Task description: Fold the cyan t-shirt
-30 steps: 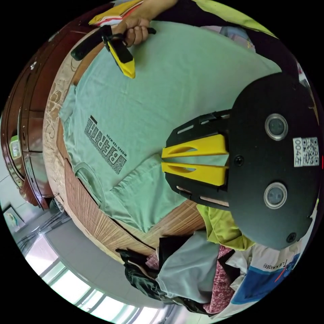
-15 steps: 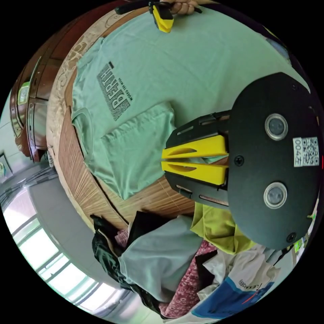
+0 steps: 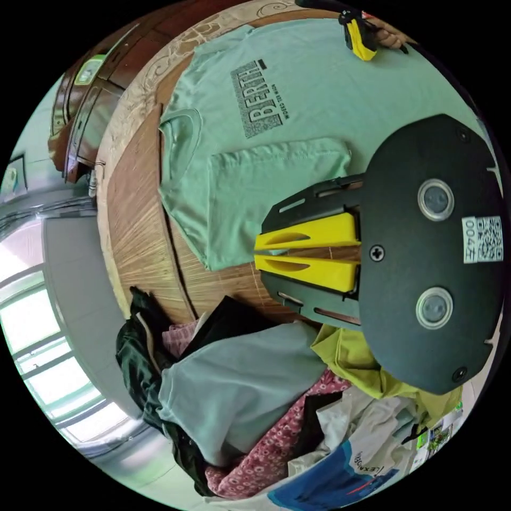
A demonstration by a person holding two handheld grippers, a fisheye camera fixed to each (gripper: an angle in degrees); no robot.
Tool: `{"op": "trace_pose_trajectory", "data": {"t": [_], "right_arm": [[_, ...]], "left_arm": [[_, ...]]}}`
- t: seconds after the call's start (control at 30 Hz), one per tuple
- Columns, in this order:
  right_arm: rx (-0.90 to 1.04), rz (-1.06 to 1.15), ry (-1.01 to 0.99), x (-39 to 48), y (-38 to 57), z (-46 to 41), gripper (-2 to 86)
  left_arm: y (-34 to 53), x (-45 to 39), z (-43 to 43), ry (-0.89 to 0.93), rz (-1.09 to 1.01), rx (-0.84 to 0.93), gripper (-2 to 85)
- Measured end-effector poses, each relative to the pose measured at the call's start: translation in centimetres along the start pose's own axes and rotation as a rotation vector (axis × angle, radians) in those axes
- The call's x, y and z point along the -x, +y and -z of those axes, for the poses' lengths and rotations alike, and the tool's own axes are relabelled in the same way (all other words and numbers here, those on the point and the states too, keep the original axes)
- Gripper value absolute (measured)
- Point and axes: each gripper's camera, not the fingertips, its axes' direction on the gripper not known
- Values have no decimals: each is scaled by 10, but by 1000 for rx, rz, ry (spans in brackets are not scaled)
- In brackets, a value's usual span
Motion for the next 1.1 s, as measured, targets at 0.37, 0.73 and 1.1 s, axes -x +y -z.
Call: {"op": "trace_pose_trajectory", "data": {"t": [0.37, 0.73, 1.1], "right_arm": [[-107, -3, 16, 35, -16, 23, 61], [-398, -70, -58, 51, -14, 146, 62], [-545, -230, -122, 46, 17, 193, 60]], "left_arm": [[250, 16, 59, 504, 348, -13, 3], [323, 31, -50, 565, 352, 98, 2], [308, -72, -52, 503, 124, 63, 9]]}}
